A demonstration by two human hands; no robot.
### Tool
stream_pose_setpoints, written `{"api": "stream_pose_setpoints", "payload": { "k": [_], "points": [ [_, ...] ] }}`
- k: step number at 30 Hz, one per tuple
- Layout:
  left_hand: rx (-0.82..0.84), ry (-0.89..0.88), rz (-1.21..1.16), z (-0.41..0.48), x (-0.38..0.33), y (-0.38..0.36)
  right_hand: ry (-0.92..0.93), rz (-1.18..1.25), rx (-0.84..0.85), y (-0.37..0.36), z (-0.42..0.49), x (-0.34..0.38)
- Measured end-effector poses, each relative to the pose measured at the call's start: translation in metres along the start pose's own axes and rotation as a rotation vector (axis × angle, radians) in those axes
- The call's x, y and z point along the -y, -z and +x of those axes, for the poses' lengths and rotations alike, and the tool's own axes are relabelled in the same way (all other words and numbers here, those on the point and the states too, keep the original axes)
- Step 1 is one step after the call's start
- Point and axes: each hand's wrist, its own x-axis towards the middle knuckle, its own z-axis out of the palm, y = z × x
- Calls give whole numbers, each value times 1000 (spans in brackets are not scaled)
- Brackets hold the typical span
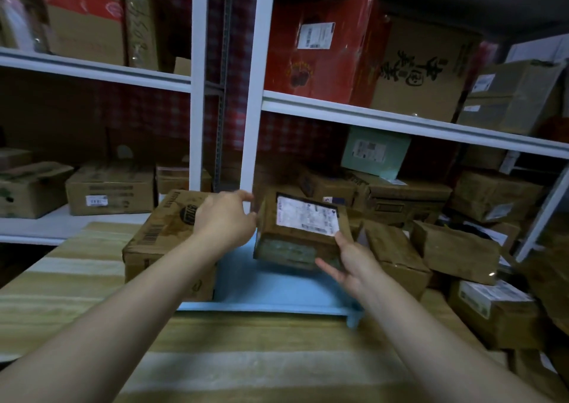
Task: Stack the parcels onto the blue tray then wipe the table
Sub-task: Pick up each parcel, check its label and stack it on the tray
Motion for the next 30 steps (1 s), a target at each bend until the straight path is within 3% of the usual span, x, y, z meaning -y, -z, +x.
{"api": "stream_pose_setpoints", "payload": {
  "k": [3,5,12,19,30],
  "points": [
    [215,20,160,-3,7,-4,-100,-68,12,-20,8,-14],
    [260,-12,294,-6,13,-8,-127,-88,19,-27,14,-23],
    [269,-105,559,-6,22,-13,-108,-75,121,-35,48,-52],
    [301,-117,618,-9,23,-24,-113,-196,148,-30,56,-61],
    [190,-25,602,-2,26,-19,-96,-331,97,-31,61,-53]
  ]
}}
